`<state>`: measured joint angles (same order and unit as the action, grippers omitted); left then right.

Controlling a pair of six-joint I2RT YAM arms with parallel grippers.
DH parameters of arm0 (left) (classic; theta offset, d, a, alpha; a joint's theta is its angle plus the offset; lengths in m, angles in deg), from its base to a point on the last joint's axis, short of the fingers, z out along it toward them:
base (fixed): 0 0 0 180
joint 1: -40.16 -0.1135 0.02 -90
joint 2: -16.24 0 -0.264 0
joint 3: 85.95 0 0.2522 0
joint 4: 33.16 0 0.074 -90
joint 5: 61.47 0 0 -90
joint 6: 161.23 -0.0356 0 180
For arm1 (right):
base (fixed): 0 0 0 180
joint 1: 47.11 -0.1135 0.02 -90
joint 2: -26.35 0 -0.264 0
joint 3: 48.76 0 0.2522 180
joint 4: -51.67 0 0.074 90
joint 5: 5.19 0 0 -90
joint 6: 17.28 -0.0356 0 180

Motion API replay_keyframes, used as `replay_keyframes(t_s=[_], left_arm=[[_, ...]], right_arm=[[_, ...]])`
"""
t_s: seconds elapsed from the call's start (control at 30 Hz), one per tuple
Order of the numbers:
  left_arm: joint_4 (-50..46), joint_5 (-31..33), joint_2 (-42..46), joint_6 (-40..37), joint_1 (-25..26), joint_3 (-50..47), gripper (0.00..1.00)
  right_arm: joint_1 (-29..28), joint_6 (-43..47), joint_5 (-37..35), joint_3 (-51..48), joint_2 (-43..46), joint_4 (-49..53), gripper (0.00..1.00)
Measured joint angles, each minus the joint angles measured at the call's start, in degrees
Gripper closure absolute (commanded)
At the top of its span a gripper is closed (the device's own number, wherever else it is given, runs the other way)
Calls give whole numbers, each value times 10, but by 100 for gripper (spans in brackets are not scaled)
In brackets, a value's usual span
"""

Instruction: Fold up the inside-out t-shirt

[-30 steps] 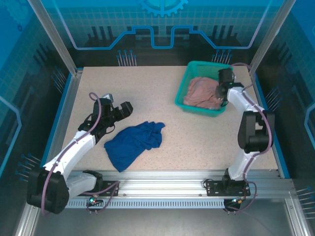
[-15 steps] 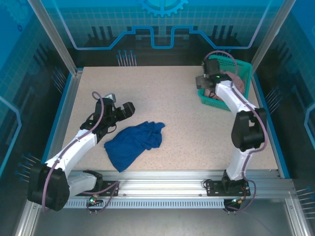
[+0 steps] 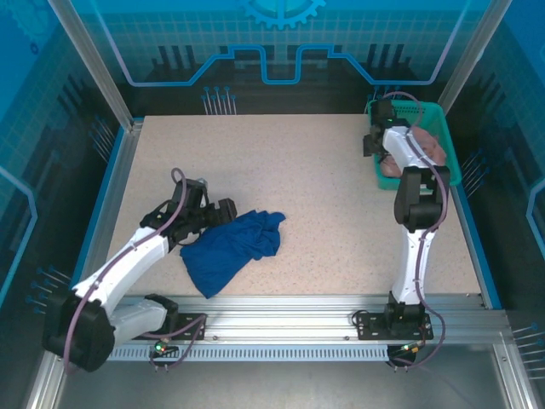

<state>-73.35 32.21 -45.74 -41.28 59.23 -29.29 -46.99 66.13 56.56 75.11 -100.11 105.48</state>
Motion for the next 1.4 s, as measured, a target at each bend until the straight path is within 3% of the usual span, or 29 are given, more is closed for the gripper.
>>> replay_keyframes(t_s=[0.13,0.23,0.33,0.4,0.47,0.53,0.63,0.67,0.8,0.87,0.93,1.17,1.33,1.4], left_arm=[[-38,-12,33,1,28,0,1],[-31,-49,15,-4,67,1,1],[-28,-70,-61,-26,113,26,4],[-28,-68,-132,-46,140,60,18],[-28,-52,-215,-70,166,104,48],[-29,-32,-272,-91,182,139,65],[-22,7,-292,-108,190,155,95],[-16,14,-280,-115,189,154,100],[134,-53,-92,-102,145,68,100],[231,-114,27,-63,81,21,100],[274,-140,76,-45,29,20,100],[267,-167,83,-44,11,27,100],[263,-167,83,-44,8,27,100],[263,-167,83,-44,8,27,100]], right_arm=[[-28,7,30,-110,116,-46,13],[-130,10,90,-226,238,-86,13],[-243,-2,169,-314,317,-120,13],[-270,-16,212,-367,345,-126,13],[-261,-29,231,-410,354,-123,13],[-247,-39,241,-435,354,-115,14],[-240,-51,258,-452,357,-108,14],[-241,-53,267,-457,361,-110,14],[-243,-55,321,-517,421,-153,14],[-243,-59,370,-555,459,-190,14],[-245,-73,405,-561,462,-218,15],[-261,-132,426,-530,349,-269,19],[-295,-142,339,-464,243,-245,20],[-302,-143,310,-429,199,-245,39]])
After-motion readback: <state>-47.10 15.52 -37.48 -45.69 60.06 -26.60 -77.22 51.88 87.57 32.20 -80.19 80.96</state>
